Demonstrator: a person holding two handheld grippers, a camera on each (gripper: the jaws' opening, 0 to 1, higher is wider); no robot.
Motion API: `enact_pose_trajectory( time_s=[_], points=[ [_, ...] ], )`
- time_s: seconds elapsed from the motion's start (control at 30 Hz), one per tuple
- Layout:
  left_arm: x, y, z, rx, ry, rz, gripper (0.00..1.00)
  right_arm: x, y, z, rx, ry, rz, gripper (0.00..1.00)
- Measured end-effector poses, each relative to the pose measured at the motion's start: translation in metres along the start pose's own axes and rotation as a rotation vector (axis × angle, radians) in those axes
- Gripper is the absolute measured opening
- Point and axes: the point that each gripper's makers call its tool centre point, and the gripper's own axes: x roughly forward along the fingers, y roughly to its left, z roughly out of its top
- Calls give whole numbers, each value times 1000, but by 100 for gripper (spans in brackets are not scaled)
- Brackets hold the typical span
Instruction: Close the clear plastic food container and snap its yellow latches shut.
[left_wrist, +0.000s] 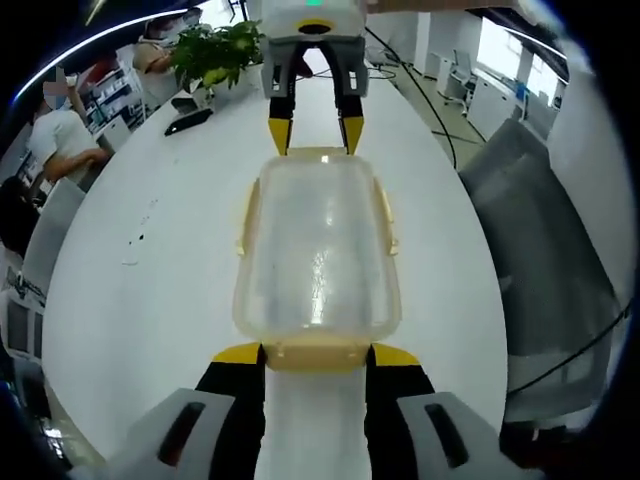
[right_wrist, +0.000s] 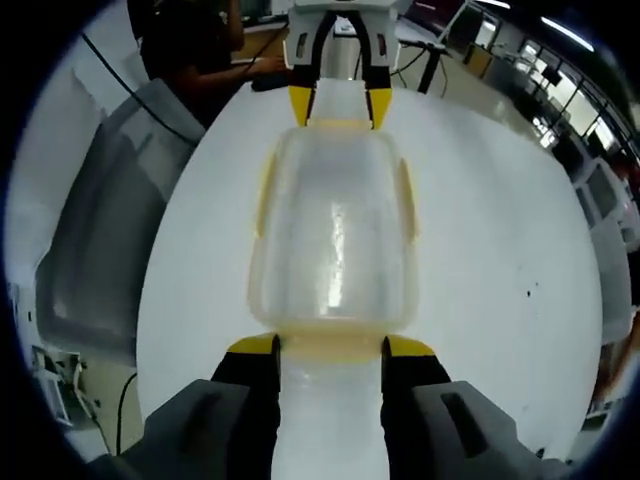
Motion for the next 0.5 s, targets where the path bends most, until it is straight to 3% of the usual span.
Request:
enact_pose_trajectory(
  time_s=[0.23,0.5],
  points=[
    [21,1,13,-1,-10,6,32,1,-1,-24,-10,31,3,35],
    [34,0,19,9,-7,1,32,1,0,-38,-10,45,6,36]
  ],
)
